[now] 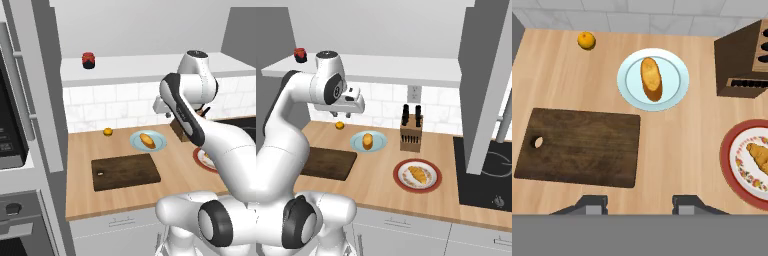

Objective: From the different types of pastries on the counter, select a croissant and place it on the cutting board. Then retrieve a jar of jam from the cabinet and place it alongside the croissant on the cutting board.

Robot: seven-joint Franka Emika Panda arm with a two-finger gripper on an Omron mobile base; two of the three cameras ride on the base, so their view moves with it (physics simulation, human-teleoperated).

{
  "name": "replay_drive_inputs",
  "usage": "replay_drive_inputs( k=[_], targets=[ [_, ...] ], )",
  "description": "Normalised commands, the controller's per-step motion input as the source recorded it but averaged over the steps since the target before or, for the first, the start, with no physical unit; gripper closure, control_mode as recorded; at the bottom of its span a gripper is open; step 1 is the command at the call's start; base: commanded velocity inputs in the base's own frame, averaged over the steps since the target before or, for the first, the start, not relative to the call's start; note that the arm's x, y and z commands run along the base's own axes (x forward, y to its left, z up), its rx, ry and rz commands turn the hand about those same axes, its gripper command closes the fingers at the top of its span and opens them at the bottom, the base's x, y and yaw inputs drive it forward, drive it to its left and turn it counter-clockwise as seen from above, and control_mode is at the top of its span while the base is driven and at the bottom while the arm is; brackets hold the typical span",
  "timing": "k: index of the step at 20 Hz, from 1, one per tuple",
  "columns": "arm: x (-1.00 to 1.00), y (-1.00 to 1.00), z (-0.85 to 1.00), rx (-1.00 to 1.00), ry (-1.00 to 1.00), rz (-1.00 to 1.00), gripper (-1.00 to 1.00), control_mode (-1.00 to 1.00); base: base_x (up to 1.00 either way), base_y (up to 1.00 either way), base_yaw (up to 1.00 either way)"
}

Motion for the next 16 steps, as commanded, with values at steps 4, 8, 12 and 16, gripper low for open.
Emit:
replay_drive_inputs(
  k=[4,8,12,16],
  targets=[
    [-0.01,0.0,-0.06,0.0,0.0,0.0,-1.0,-1.0,0.0,0.0,0.0],
    [-0.06,0.0,-0.17,0.0,0.0,0.0,-1.0,-1.0,0.0,0.0,0.0],
    [-0.19,0.0,-0.23,0.0,0.0,0.0,-1.0,-1.0,0.0,0.0,0.0],
    [-0.2,-0.1,-0.21,0.0,-0.07,0.02,-1.0,-1.0,0.0,0.0,0.0]
  ],
)
